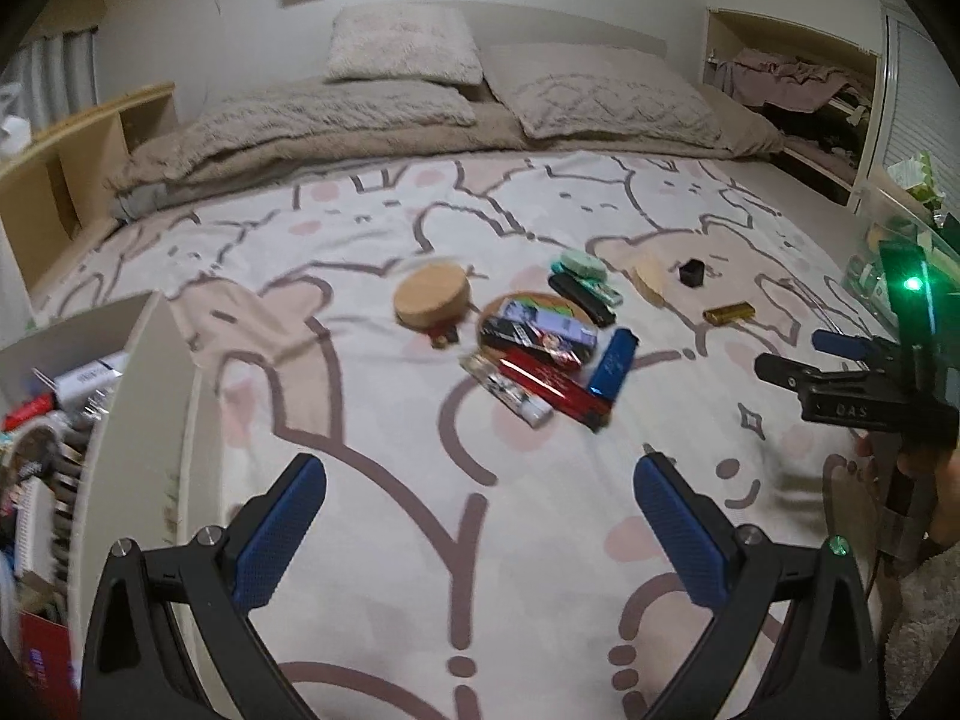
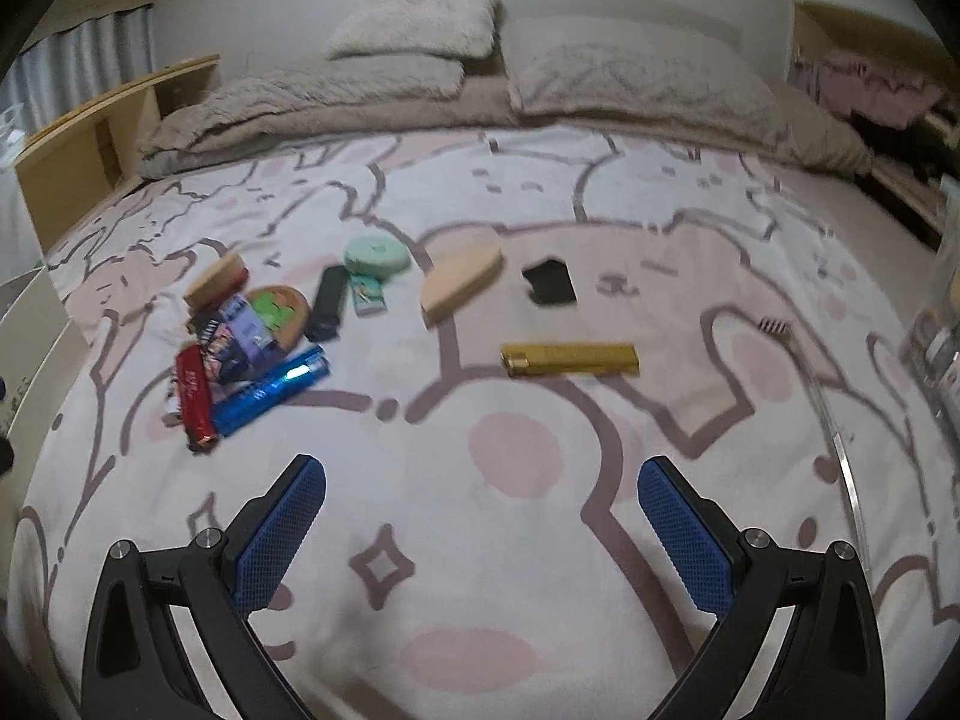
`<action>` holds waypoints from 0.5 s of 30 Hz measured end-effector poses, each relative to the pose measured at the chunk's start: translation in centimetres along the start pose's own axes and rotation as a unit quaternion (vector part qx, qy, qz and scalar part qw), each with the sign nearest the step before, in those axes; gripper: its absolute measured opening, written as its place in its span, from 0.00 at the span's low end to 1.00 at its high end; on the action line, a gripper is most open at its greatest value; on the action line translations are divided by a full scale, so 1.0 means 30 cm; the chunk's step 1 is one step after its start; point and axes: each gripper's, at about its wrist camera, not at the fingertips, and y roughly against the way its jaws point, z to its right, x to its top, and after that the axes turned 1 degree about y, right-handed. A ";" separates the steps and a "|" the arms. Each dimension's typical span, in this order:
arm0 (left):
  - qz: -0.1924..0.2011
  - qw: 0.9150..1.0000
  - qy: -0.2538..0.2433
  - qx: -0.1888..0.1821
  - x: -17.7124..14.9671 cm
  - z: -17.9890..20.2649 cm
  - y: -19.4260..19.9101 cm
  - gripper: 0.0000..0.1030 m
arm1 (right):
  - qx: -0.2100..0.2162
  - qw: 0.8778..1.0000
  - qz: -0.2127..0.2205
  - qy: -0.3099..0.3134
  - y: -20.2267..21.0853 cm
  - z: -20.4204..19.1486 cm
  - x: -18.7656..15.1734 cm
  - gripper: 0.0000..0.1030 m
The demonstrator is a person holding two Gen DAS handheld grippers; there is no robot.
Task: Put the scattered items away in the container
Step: 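Move right tool to the gold lighter while left tool approaches the red lighter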
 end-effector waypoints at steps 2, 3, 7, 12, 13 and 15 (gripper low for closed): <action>-0.011 1.000 0.004 -0.013 -0.016 0.012 -0.028 1.00 | 0.003 1.000 -0.016 -0.016 -0.032 0.023 -0.005 1.00; -0.016 1.000 0.005 -0.020 -0.024 0.020 -0.042 1.00 | 0.004 1.000 -0.023 -0.021 -0.044 0.029 -0.006 1.00; -0.028 0.999 -0.011 -0.026 -0.050 0.065 -0.084 1.00 | -0.008 0.998 -0.047 -0.027 -0.099 0.051 -0.015 1.00; -0.048 0.998 -0.027 -0.035 -0.084 0.105 -0.141 1.00 | -0.021 0.997 -0.065 -0.035 -0.155 0.086 -0.012 1.00; -0.054 0.997 -0.027 -0.041 -0.092 0.109 -0.153 1.00 | -0.021 0.997 -0.065 -0.038 -0.159 0.091 -0.005 1.00; -0.065 0.996 -0.026 -0.052 -0.104 0.117 -0.170 1.00 | -0.019 0.997 -0.066 -0.039 -0.171 0.098 0.001 1.00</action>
